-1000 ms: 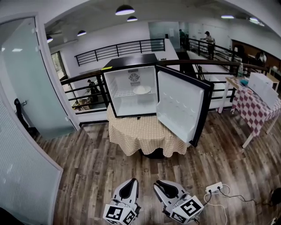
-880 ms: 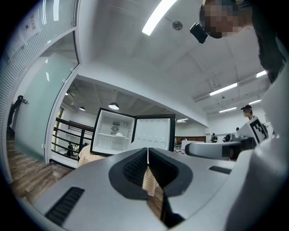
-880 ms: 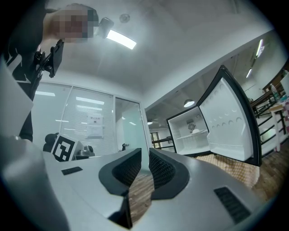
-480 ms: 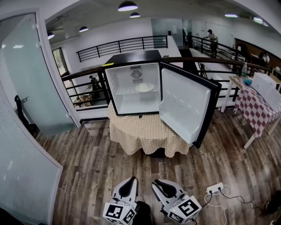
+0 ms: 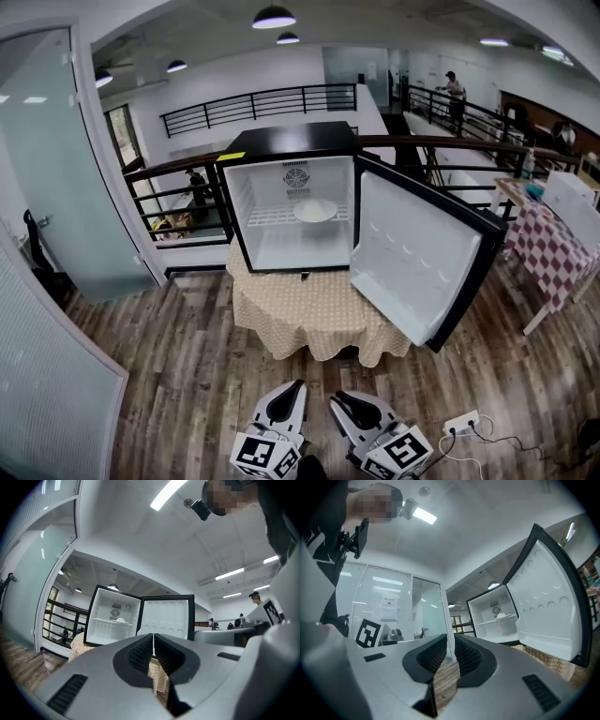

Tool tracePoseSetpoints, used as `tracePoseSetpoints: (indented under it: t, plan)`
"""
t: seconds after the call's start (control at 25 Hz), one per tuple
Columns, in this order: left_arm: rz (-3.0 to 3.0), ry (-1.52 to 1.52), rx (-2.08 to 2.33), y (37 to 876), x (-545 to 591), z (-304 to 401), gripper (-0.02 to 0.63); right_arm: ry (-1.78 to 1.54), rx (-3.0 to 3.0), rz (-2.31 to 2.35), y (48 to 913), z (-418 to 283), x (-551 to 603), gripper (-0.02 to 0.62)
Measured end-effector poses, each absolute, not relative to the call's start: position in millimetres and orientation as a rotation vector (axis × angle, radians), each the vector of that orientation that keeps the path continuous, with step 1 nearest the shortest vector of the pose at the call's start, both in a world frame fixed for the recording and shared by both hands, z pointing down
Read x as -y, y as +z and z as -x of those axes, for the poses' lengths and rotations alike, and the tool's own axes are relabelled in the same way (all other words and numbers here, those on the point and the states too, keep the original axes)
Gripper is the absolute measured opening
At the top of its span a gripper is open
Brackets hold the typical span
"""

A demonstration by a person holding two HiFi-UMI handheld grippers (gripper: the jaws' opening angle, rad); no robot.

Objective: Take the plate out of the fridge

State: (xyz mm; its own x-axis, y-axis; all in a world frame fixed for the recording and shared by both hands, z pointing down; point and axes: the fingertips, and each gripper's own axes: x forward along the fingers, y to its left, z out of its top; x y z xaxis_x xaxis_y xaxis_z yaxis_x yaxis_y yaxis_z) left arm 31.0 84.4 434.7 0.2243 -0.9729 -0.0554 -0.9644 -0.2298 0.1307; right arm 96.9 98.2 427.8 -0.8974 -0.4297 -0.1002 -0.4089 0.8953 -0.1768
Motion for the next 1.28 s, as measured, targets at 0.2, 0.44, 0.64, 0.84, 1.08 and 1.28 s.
tracePoseSetpoints:
  t: [0.2, 0.44, 0.64, 0.84, 1.08, 1.28]
  plan:
    - [-2.428, -0.187, 1.886, 430, -47, -3, 0.015, -0.246, -2.918, 0.666, 424, -65, -59, 0.067]
    - [-2.415, -0.197, 1.867, 430, -7, 37, 0.015, -0.255, -2.941, 0.663, 425, -22, -21, 0.067]
    - [-2.441, -0.200, 1.860, 426, 29, 66, 0.015, -0.246, -2.937, 0.675, 426, 11, 14, 0.067]
    - [-2.470, -0.204, 1.840, 427, 58, 88, 0.015, -0.229, -2.920, 0.687, 422, 37, 41, 0.066]
    - [-2.479, -0.233, 1.787, 432, 79, 98, 0.015, -0.226, -2.933, 0.707, 425, 54, 58, 0.067]
    - [-2.480, -0.228, 1.754, 439, 89, 100, 0.015, -0.275, -2.943, 0.740, 434, 60, 71, 0.067]
